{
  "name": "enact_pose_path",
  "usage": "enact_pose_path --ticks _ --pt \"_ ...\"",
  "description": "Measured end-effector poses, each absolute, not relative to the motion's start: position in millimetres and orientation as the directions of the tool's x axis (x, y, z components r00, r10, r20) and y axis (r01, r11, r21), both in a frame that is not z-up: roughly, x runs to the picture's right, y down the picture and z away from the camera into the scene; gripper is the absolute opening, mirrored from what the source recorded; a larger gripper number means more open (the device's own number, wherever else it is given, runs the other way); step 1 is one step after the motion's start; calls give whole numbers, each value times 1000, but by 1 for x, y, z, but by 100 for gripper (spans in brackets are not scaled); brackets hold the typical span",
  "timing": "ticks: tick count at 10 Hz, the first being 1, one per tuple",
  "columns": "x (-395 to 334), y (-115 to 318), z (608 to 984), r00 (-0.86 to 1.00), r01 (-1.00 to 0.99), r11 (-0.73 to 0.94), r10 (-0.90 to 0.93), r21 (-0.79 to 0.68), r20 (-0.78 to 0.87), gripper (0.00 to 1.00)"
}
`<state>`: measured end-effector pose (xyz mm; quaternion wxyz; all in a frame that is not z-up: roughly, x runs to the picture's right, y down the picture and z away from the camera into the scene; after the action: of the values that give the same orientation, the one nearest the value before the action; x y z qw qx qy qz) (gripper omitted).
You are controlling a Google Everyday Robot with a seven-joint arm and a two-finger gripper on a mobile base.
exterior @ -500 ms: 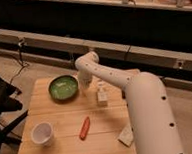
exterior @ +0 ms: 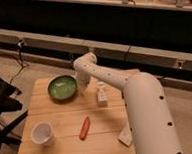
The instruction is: Push the ceramic bowl across the table
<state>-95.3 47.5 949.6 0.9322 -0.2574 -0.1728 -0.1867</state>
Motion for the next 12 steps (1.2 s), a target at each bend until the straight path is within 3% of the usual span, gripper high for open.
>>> enact_pose_path --ticks 12 --pt "-122 53 950 849 467 793 -278 -391 449 0"
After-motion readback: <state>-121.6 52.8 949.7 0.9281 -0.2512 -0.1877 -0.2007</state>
